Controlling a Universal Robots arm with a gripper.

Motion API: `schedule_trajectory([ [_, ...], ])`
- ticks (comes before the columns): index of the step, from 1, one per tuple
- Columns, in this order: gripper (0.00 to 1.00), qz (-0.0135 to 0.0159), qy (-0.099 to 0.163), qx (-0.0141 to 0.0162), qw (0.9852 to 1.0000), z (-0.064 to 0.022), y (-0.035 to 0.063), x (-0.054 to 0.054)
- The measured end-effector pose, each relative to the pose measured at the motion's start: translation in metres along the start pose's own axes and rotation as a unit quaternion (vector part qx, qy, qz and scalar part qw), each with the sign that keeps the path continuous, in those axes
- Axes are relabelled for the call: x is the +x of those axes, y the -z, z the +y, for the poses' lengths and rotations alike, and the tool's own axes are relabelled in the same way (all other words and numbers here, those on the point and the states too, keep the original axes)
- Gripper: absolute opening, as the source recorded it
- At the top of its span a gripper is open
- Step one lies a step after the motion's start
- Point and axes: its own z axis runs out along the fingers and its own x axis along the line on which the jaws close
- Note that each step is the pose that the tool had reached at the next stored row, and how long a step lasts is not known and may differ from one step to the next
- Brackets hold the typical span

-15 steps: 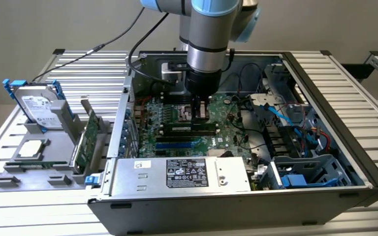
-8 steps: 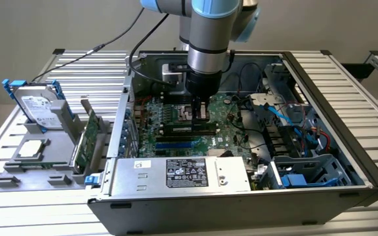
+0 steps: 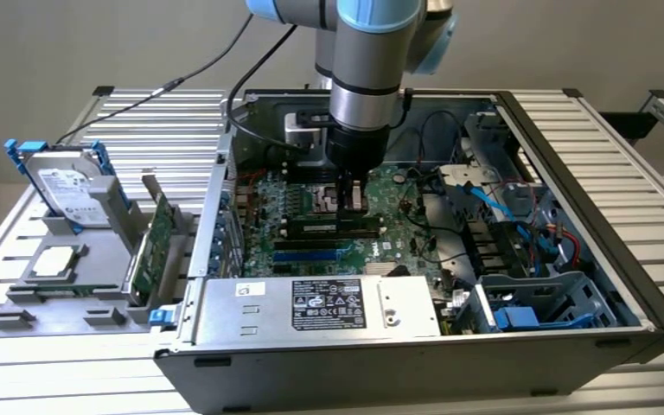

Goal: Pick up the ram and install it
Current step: 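Insert the ram into the slot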

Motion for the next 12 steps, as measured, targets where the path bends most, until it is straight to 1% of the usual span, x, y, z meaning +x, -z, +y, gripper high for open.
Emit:
schedule_trajectory([
  [2, 0.14, -0.0001, 0.000, -0.0005, 1.0000, -0.0001, 0.0004, 0.000],
  [4, 0.14, -0.0003, 0.000, -0.0010, 1.0000, -0.0001, 0.0033, 0.000],
  [9, 0.14, 0.0000, 0.000, -0.0021, 1.0000, 0.0006, 0.0193, 0.002],
  [12, 0.14, 0.0000, 0.000, -0.0027, 1.0000, 0.0008, 0.0234, 0.002],
])
